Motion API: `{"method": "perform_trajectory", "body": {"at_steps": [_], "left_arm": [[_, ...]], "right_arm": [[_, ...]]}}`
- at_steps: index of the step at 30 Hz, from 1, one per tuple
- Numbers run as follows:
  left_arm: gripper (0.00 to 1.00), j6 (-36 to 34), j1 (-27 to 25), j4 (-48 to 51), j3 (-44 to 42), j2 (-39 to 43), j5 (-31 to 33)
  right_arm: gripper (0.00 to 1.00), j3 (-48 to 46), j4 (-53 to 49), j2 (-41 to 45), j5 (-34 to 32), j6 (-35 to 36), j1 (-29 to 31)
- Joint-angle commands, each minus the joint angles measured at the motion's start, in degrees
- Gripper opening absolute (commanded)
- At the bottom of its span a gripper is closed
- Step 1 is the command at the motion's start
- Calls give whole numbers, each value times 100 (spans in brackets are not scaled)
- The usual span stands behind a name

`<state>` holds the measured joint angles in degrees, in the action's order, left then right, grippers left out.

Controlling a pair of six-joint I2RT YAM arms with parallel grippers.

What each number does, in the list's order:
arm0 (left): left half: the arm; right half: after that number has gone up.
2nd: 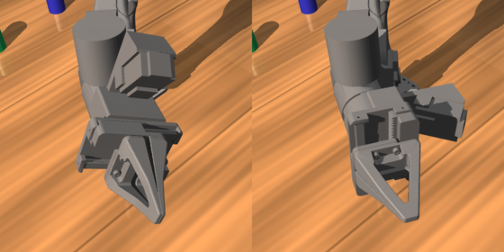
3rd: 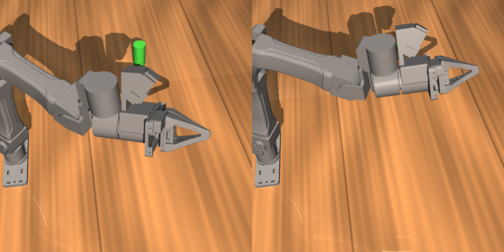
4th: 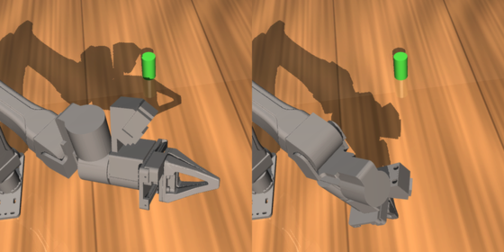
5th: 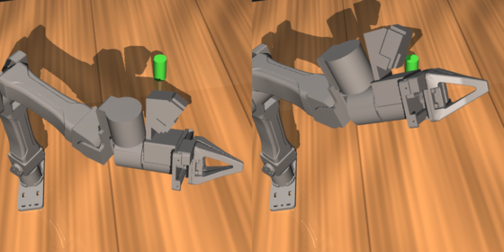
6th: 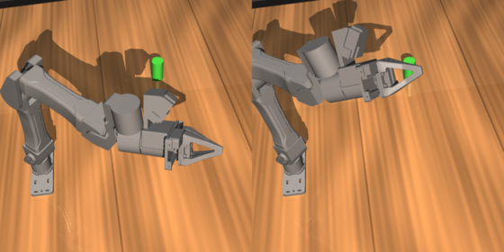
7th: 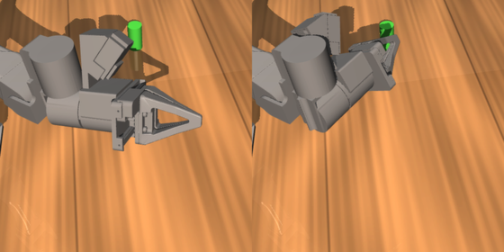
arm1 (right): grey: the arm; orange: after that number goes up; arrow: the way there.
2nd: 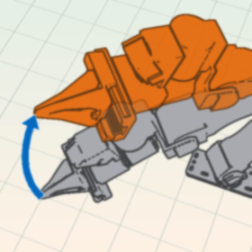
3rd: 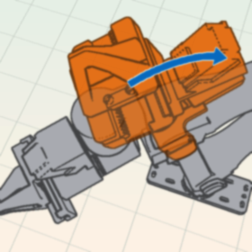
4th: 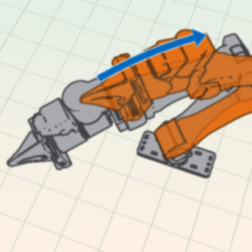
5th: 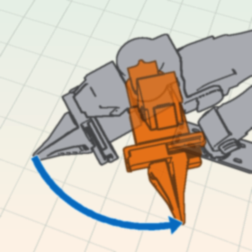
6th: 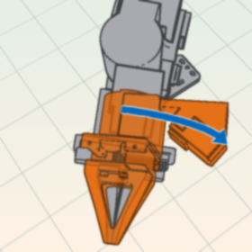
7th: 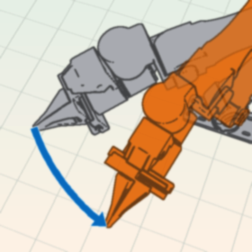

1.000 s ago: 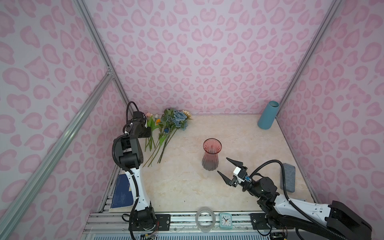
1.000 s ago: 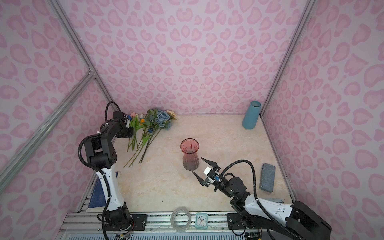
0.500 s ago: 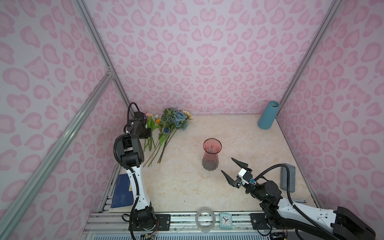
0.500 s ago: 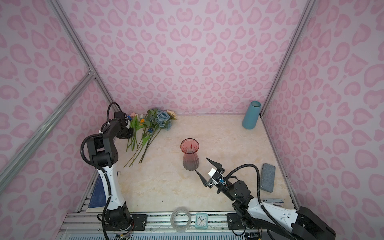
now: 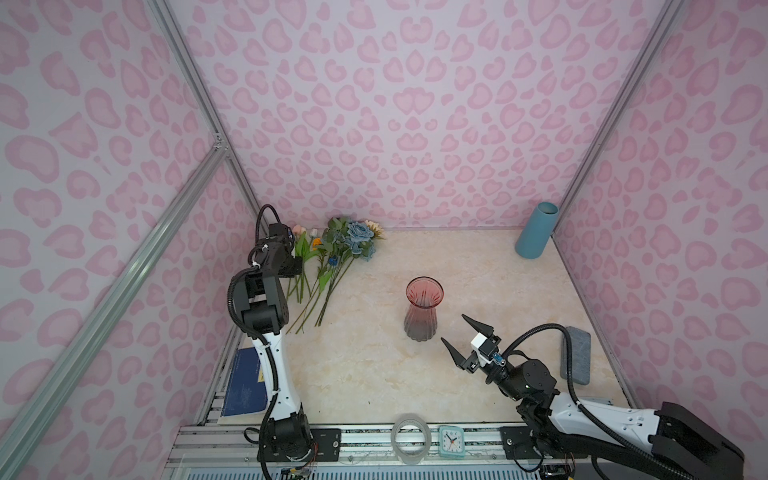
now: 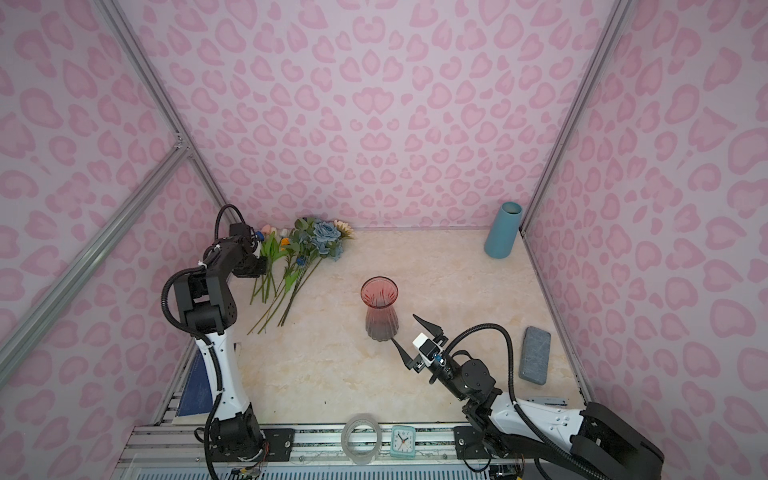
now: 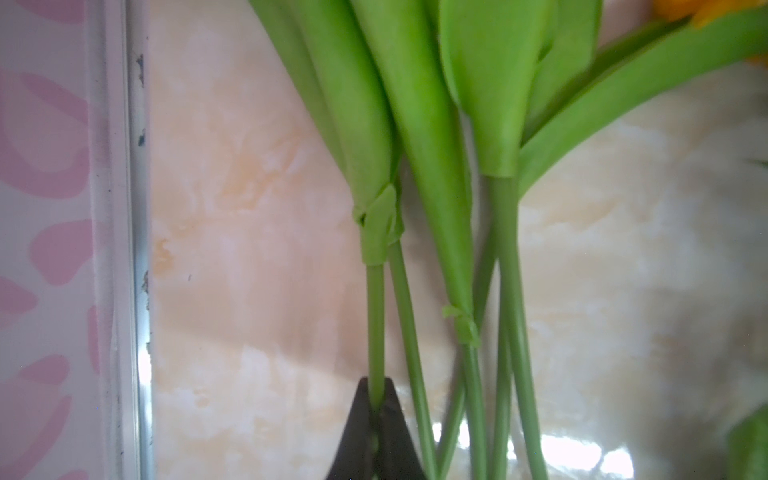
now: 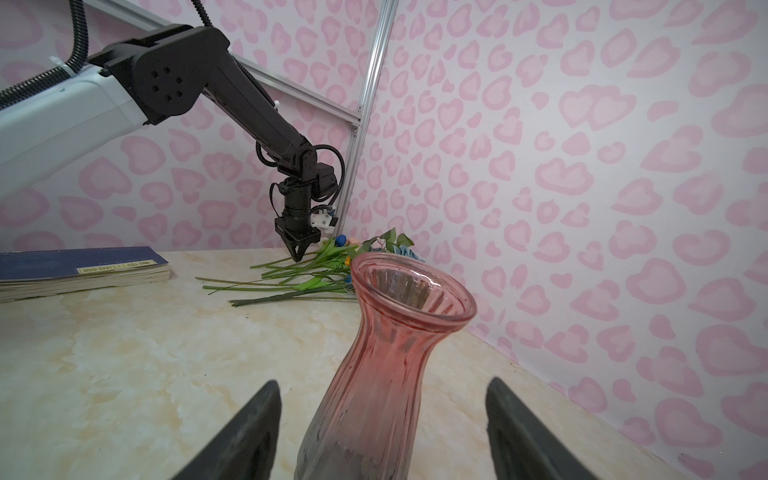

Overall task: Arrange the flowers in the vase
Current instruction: 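Release the vase and draw back the right gripper while the left lowers onto tulips, then grasp the white tulip stem with the left gripper and lift it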

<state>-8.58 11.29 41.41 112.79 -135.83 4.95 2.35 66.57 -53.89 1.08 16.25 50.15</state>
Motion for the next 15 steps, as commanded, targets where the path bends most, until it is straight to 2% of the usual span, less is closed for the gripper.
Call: {"method": "perform_trajectory", "body": {"at_steps": [1, 8, 15], "left_arm": [[3, -5, 5, 155, 65, -40, 47], [3, 33, 5, 192, 33, 89, 173], [3, 236, -12, 159, -153, 460, 264]], "right_arm": [[77, 4, 287, -19, -98, 27, 12], [77, 17, 346, -139, -110, 19, 12], [77, -21, 186, 94, -134, 18, 8]]}}
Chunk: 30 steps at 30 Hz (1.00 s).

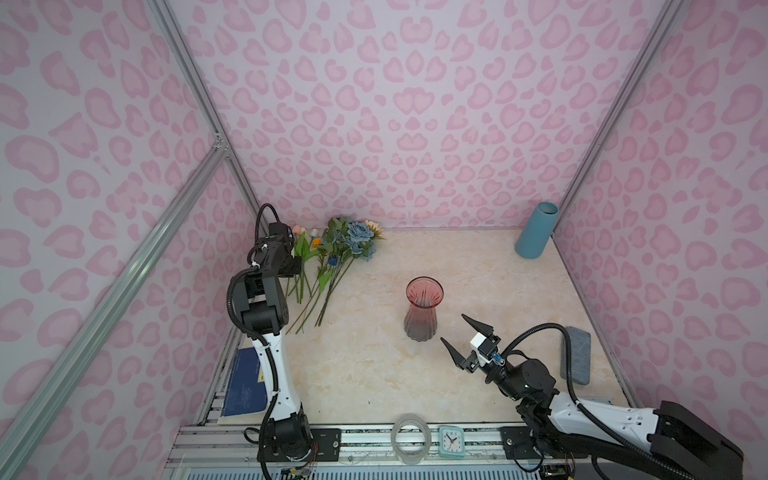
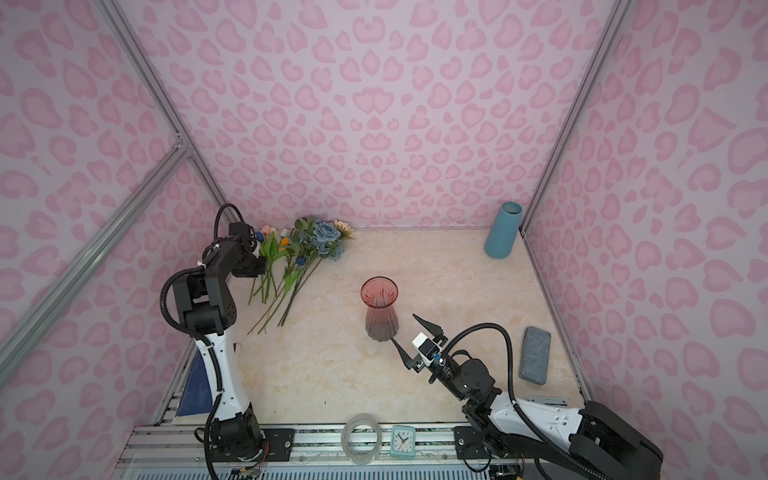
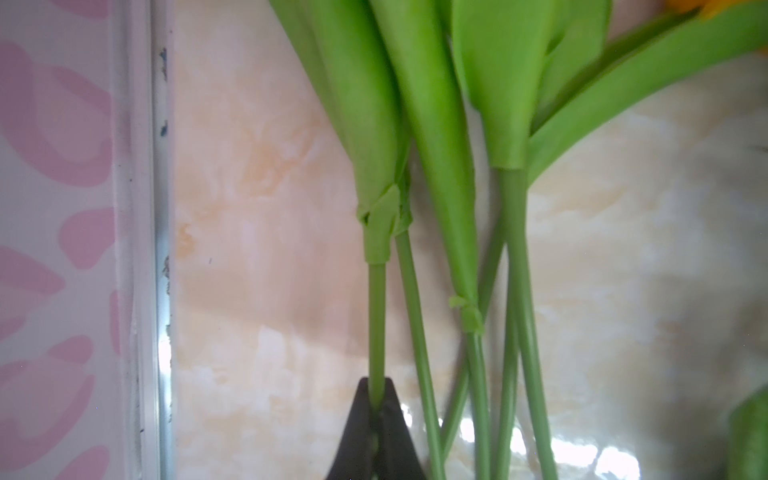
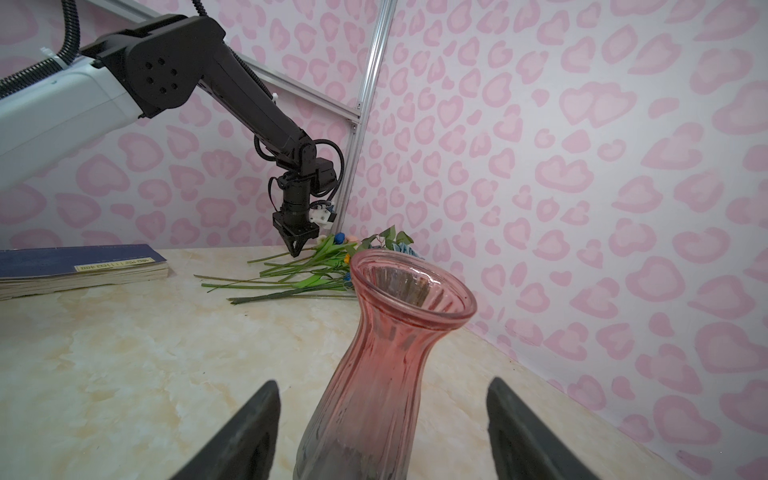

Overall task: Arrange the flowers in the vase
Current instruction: 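Grasp the white tulip stem with the left gripper and lift it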

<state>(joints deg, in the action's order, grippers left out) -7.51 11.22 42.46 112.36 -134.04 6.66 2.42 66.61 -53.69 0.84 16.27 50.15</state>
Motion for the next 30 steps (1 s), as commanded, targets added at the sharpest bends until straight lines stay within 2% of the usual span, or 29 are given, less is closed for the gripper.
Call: {"method": "perform_trajectory", "body": {"at_steps": [1, 9, 16, 21, 26, 30], "left_arm": [[3, 152, -15, -9, -201, 392, 108], [3, 597, -101, -263, -1111, 1537, 372], [3, 949, -331, -800, -2182, 2924, 420], [3, 1238, -803, -1545, -2705, 4052, -269], [3, 1079, -1676, -2869, -3407, 5218, -935], [3, 1225, -2130, -4178, -4003, 5828, -1949]], "right_arm": [[77, -34, 173, 102, -134, 16, 11], [77, -65, 151, 166, -163, 26, 10], [77, -48, 202, 53, -158, 8, 8], [77, -54, 341, -147, -190, 15, 9], [77, -41, 509, -381, -407, 25, 10], [77, -52, 743, -617, -663, 16, 10]]}}
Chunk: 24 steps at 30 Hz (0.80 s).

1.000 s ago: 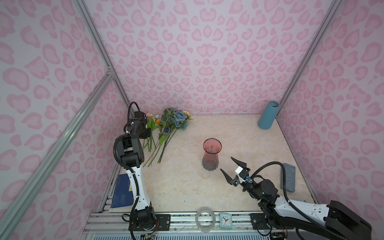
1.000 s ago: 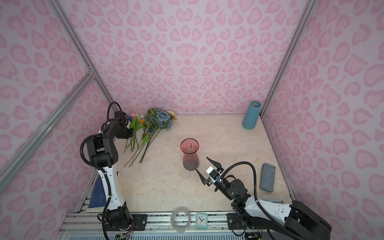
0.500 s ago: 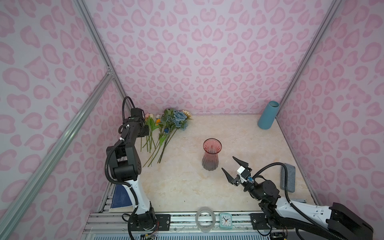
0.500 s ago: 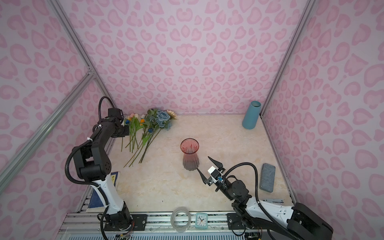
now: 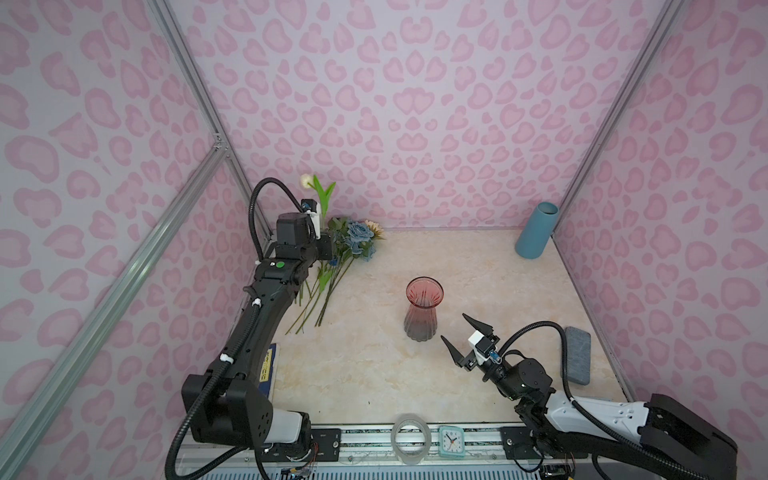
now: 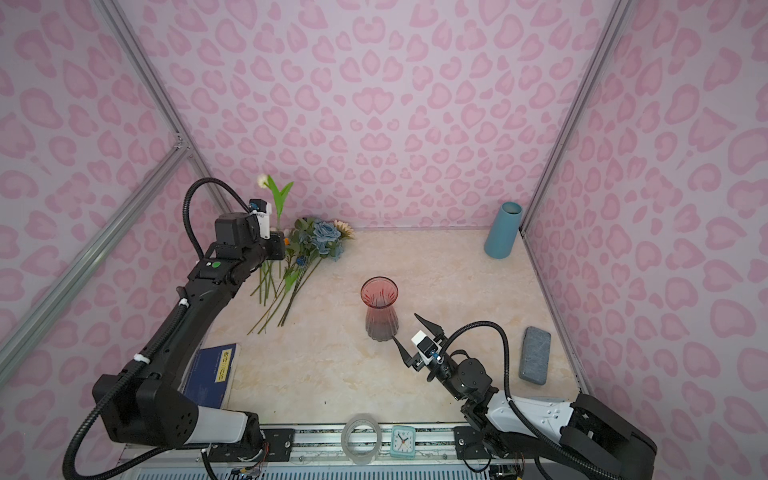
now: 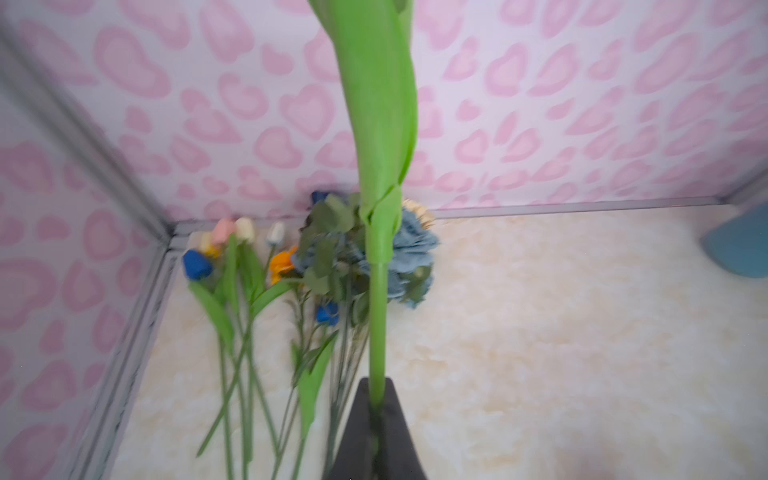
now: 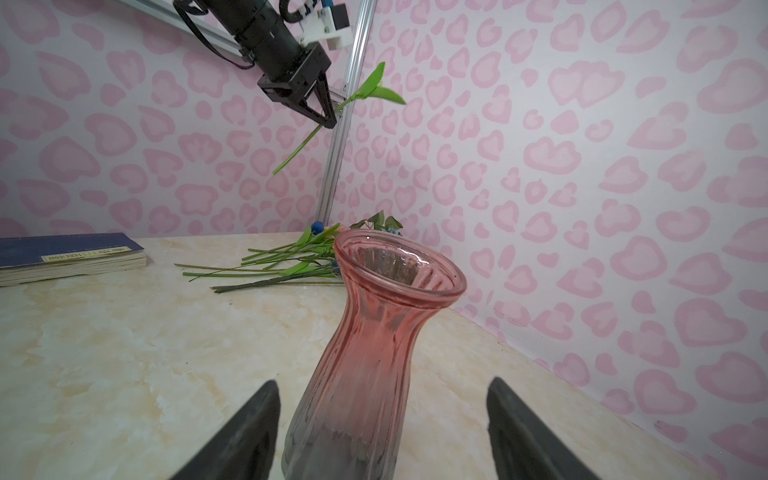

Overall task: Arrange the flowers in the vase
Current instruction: 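Grasp the white tulip stem with the left gripper and lift it, then carry the white tulip over the vase mouth with the left gripper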

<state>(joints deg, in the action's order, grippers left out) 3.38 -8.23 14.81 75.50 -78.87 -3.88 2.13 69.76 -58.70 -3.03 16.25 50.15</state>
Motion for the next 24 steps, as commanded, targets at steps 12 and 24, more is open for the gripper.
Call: {"method": "perform_trajectory", "body": {"at_steps": [12, 24], "left_arm": [[3, -97, -1739, -4078, -1591, 731, -1722], [3, -383, -2567, -5430, -2336, 666, -2423]], "right_arm": [[78, 1, 743, -476, -168, -45, 11], [79, 21, 738, -573, -200, -3, 9]]}}
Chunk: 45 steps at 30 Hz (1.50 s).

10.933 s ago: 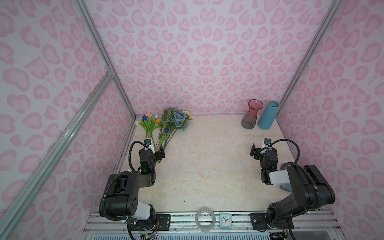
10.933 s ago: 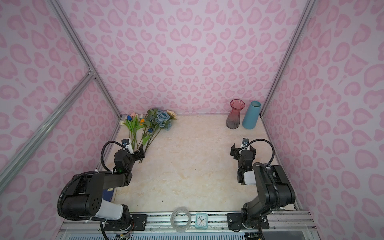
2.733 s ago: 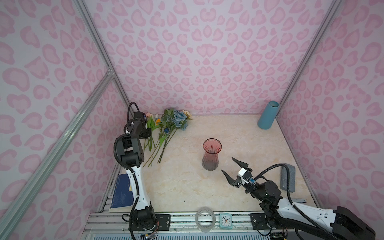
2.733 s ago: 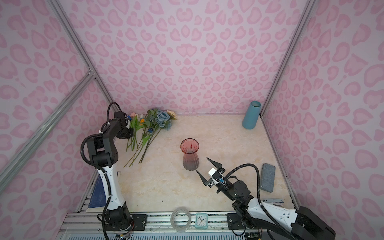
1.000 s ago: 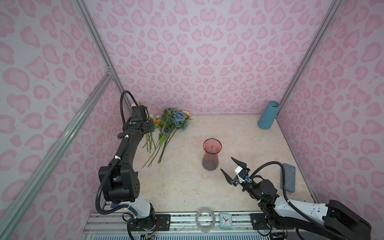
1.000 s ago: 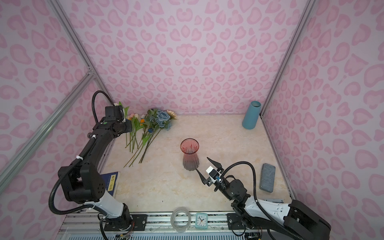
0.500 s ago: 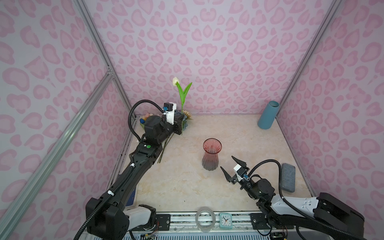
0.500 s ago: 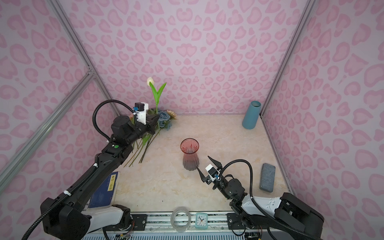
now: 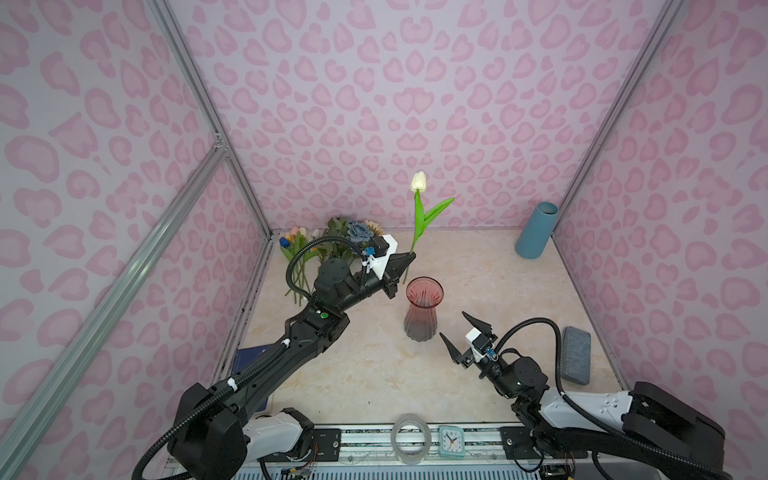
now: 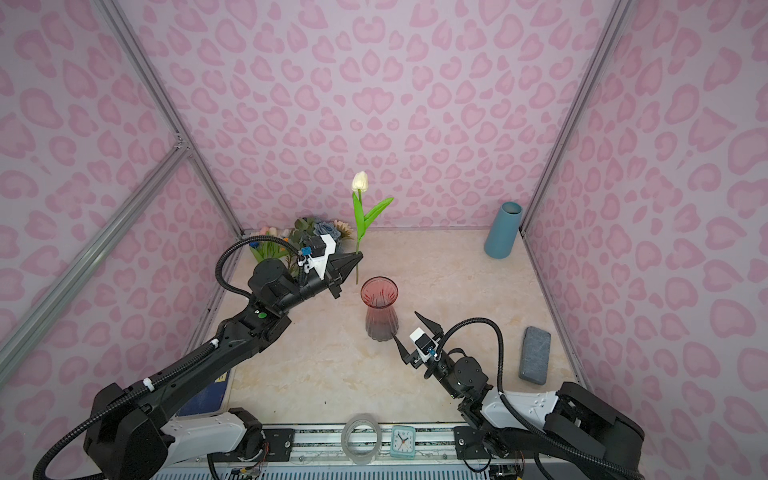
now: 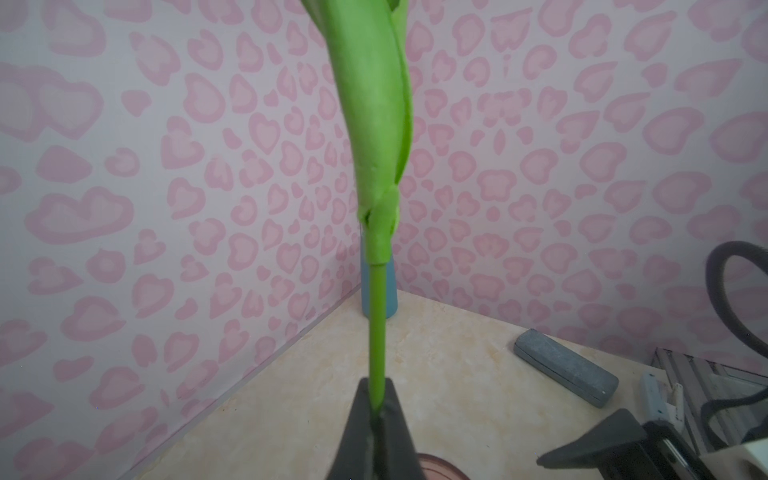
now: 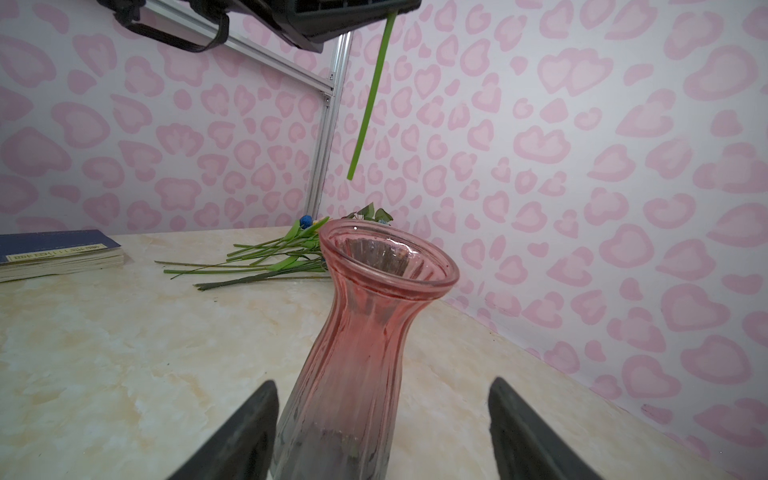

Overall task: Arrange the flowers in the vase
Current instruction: 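Carry the white tulip over the vase mouth with the left gripper, then lower the tulip stem into the vase and open the left gripper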

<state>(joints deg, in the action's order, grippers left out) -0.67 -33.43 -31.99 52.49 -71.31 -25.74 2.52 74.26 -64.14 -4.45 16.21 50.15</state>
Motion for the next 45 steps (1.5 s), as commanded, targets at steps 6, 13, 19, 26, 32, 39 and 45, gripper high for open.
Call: {"method": "perform_trajectory", "body": {"at_steps": [6, 13, 19, 26, 32, 39, 45], "left_arm": [[3, 133, -224, -1597, -266, -428, -244], [3, 357, -310, -2446, -481, -978, -196], [3, 168, -513, -2446, -345, -1460, 12], [3, 175, -515, -2508, -537, -1636, 280], [6, 150, -515, -2390, -599, -1687, 387], [17, 96, -511, -2301, -678, -1674, 532], [27, -55, -515, -2194, -792, -1567, 603]], "right_arm": [[79, -13, 115, 123, -80, 39, 13], [79, -18, -56, 288, -104, 76, 10], [79, -28, -52, 297, -116, 93, 11], [79, -35, -199, 429, -140, 128, 5], [79, -11, -223, 411, -94, 128, 6], [79, -17, -263, 454, -101, 146, 8], [79, -21, -263, 446, -84, 146, 12]]}}
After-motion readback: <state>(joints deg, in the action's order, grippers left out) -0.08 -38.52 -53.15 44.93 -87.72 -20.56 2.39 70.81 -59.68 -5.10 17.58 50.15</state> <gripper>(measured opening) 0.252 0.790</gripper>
